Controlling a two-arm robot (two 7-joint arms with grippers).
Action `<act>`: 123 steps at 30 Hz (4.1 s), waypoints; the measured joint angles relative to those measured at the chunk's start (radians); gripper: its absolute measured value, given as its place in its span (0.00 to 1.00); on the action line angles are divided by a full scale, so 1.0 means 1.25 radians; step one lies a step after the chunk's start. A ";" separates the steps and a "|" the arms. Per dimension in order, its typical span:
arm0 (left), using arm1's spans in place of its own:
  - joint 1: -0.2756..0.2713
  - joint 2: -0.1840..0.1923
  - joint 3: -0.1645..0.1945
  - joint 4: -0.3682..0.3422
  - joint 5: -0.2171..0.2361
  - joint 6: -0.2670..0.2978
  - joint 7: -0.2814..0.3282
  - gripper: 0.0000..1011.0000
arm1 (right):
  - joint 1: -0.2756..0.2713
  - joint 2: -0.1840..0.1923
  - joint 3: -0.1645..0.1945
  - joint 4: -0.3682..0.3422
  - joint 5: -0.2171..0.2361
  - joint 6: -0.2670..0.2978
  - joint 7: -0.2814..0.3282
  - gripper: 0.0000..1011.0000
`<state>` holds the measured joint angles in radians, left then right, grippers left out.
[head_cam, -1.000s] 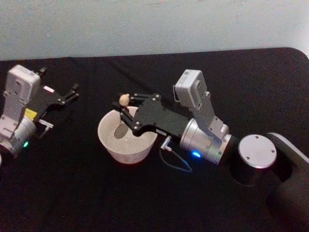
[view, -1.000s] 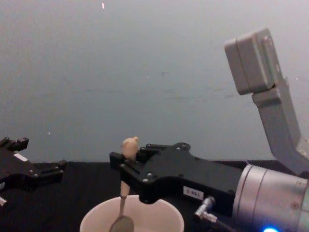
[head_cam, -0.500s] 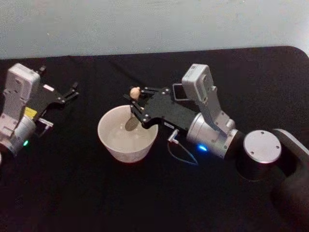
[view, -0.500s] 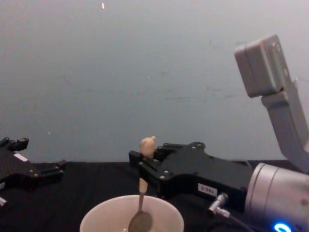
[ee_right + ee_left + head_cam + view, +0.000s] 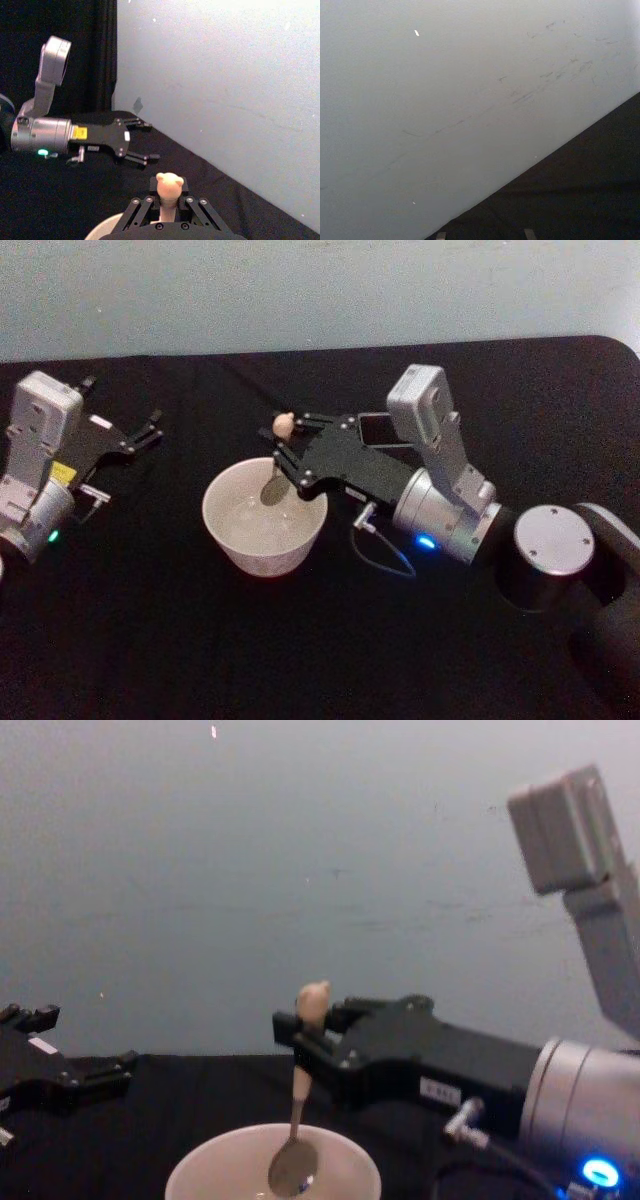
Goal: Pick up the stirring spoon with one hand, stir inside the cup, then place it back in its original position.
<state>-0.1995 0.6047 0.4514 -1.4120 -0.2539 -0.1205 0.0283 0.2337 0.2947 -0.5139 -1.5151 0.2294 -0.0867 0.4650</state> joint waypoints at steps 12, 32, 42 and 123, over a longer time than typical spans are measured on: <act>0.000 0.000 0.000 0.000 0.000 0.000 0.000 0.99 | 0.003 0.030 0.047 -0.120 0.055 0.068 -0.014 0.19; 0.000 0.000 0.000 0.000 0.000 0.000 0.000 0.99 | -0.040 0.119 0.149 -0.244 0.063 0.142 -0.087 0.19; 0.000 0.000 0.000 0.000 0.000 0.000 0.000 0.99 | -0.072 0.137 0.162 -0.262 0.053 0.171 -0.099 0.19; 0.000 0.000 0.000 0.000 0.000 0.000 0.000 0.99 | -0.074 0.076 0.126 -0.135 -0.017 0.249 -0.122 0.99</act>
<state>-0.1995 0.6047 0.4514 -1.4120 -0.2539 -0.1205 0.0283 0.1416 0.3897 -0.3562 -1.6843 0.2087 0.2242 0.3131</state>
